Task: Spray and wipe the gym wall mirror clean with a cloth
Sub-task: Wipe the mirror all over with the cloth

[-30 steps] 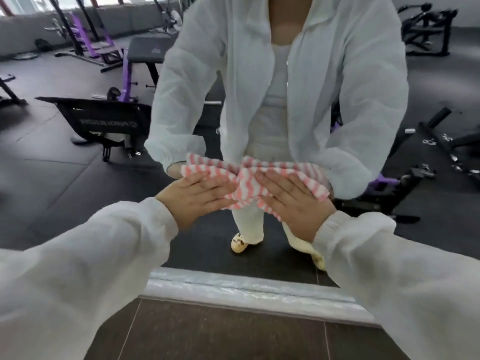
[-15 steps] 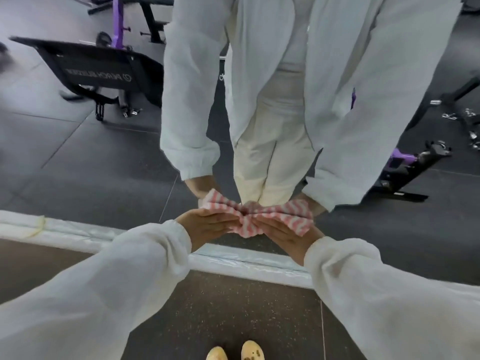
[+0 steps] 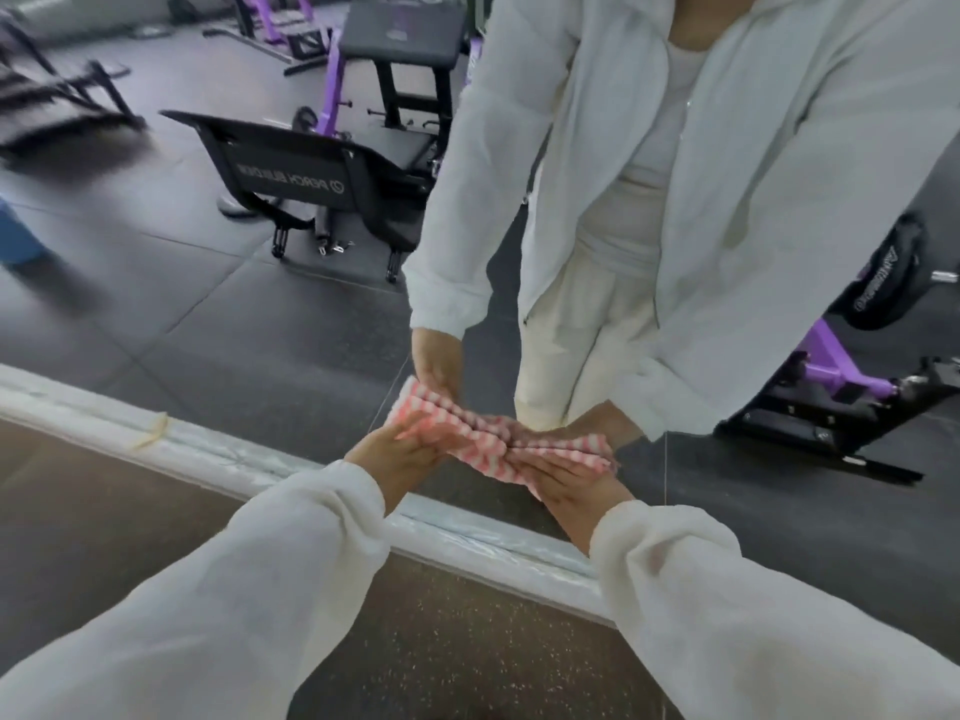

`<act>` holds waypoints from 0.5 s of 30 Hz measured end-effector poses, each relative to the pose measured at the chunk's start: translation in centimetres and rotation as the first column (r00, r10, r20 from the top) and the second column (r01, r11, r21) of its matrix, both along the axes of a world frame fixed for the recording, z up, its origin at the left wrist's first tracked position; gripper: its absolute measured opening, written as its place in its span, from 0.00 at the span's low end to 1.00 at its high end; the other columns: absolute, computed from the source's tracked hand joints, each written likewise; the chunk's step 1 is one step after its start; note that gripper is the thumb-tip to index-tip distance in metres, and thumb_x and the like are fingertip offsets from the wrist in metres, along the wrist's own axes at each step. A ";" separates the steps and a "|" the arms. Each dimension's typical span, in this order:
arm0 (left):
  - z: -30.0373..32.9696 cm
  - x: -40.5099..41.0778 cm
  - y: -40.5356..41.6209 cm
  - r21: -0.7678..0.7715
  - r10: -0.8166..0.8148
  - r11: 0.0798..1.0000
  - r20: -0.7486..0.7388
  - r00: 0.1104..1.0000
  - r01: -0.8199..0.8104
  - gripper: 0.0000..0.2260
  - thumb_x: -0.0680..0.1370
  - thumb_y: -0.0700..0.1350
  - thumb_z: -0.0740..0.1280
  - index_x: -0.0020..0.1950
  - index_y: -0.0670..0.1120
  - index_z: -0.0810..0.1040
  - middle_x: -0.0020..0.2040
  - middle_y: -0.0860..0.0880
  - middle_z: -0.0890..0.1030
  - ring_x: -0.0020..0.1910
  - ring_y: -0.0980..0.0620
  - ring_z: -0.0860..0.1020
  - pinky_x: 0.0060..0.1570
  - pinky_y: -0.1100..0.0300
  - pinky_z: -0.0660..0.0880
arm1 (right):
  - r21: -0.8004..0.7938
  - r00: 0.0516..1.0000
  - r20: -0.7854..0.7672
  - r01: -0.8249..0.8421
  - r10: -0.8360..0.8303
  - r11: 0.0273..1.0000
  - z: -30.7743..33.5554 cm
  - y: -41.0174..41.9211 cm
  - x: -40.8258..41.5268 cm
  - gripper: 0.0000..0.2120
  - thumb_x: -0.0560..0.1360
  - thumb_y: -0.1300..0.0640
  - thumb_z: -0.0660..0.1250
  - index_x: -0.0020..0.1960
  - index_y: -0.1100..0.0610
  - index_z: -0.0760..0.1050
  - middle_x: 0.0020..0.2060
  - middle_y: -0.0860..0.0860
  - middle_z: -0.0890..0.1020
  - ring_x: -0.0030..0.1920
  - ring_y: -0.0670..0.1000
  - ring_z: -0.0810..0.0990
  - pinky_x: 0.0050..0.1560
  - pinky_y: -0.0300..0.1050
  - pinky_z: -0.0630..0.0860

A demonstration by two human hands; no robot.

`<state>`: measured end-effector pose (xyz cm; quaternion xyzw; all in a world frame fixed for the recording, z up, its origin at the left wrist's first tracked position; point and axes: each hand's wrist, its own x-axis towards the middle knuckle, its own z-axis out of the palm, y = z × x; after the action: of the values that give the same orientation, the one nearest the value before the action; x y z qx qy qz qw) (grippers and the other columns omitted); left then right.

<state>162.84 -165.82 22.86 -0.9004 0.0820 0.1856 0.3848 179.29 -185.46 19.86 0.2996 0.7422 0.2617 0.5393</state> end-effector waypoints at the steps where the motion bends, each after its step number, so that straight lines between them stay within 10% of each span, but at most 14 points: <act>1: 0.9 -0.3 1.0 -0.024 -0.025 0.999 0.074 0.997 0.027 0.31 0.82 0.46 0.54 0.76 0.43 0.36 0.70 0.45 0.28 0.66 0.42 0.27 0.63 0.40 0.25 | 0.085 0.930 -0.271 0.281 -0.249 0.956 1.2 -0.2 -0.4 0.29 0.81 0.59 0.44 0.72 0.68 0.30 0.74 0.59 0.35 0.73 0.61 0.32 0.73 0.52 0.35; 4: 6.5 -1.6 2.6 -0.010 0.068 0.998 0.198 0.978 -0.067 0.32 0.71 0.51 0.68 0.73 0.47 0.62 0.75 0.47 0.53 0.74 0.44 0.54 0.72 0.41 0.41 | 0.176 0.630 -0.661 0.658 -0.407 0.732 5.1 1.6 -0.6 0.33 0.75 0.57 0.56 0.76 0.63 0.46 0.76 0.54 0.53 0.76 0.55 0.37 0.74 0.47 0.38; 6: 8.8 -2.5 3.8 0.019 0.104 0.994 0.237 0.966 -0.112 0.33 0.76 0.52 0.64 0.77 0.47 0.53 0.74 0.47 0.39 0.74 0.44 0.41 0.71 0.42 0.33 | 0.241 0.639 -0.690 0.646 -0.341 0.724 8.2 2.8 -1.6 0.40 0.74 0.54 0.63 0.77 0.59 0.43 0.77 0.55 0.53 0.76 0.54 0.40 0.74 0.44 0.36; 9: 12.5 -2.7 5.5 0.118 0.210 0.964 0.218 0.953 -0.239 0.30 0.83 0.49 0.51 0.75 0.46 0.34 0.63 0.47 0.21 0.62 0.46 0.23 0.62 0.46 0.24 | 0.399 0.773 -0.563 0.563 -0.291 0.723 14.0 4.6 -2.8 0.31 0.79 0.57 0.44 0.68 0.60 0.22 0.69 0.55 0.25 0.65 0.55 0.21 0.63 0.48 0.18; 15: 19.5 -3.8 13.2 0.173 -0.214 0.977 0.757 0.618 0.126 0.30 0.72 0.45 0.62 0.74 0.46 0.60 0.76 0.45 0.35 0.75 0.45 0.39 0.72 0.46 0.37 | 0.849 0.871 -0.456 0.364 0.182 0.384 22.0 10.6 -2.5 0.25 0.76 0.61 0.41 0.71 0.60 0.56 0.74 0.50 0.53 0.76 0.53 0.50 0.74 0.52 0.39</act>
<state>159.03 -152.66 42.34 -0.8602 -0.0149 -0.2498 0.4443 176.77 -174.88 41.86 0.6428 0.5612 0.5128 0.0945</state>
